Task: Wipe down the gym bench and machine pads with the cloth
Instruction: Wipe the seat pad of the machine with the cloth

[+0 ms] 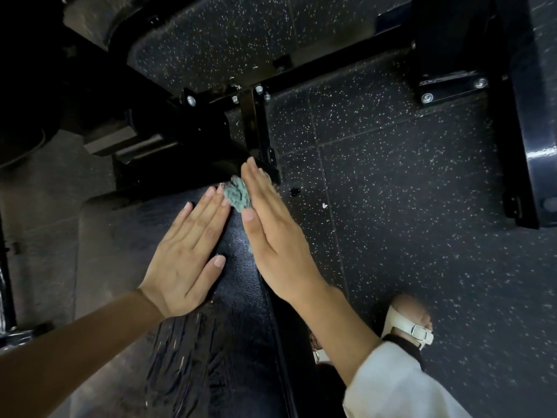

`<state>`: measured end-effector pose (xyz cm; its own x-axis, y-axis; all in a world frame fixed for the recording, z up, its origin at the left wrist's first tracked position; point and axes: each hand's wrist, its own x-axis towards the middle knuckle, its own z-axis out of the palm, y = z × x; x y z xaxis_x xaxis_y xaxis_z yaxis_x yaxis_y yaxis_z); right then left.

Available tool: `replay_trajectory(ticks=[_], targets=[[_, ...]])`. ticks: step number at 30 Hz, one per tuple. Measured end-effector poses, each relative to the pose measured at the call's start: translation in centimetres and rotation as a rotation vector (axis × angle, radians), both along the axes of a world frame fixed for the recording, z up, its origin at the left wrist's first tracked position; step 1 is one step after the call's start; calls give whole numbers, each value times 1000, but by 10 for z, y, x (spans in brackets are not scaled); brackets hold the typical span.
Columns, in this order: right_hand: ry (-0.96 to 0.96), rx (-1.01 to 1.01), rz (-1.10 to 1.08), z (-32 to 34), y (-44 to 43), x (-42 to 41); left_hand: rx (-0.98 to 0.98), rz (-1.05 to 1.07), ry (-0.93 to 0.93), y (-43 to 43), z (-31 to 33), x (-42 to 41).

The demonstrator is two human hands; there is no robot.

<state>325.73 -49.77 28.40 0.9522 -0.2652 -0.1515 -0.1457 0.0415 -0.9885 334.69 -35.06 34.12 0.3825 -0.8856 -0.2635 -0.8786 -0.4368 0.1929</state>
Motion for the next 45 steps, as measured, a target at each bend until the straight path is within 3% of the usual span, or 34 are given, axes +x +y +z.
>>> replay_trajectory(ticks=[8, 15, 19, 29, 40, 45], targets=[[8, 30, 68, 10, 17, -62, -2, 24, 5, -3, 0, -3], [24, -69, 37, 6, 8, -23, -12, 37, 7, -5, 1, -4], [14, -13, 21, 4, 6, -13, -3, 30, 0, -4, 2, -5], [26, 60, 87, 17, 27, -91, -6, 22, -25, -6, 2, -5], [48, 72, -16, 5, 5, -16, -34, 9, -21, -4, 0, -4], [6, 31, -17, 3, 13, -36, -36, 27, -20, -4, 1, -7]])
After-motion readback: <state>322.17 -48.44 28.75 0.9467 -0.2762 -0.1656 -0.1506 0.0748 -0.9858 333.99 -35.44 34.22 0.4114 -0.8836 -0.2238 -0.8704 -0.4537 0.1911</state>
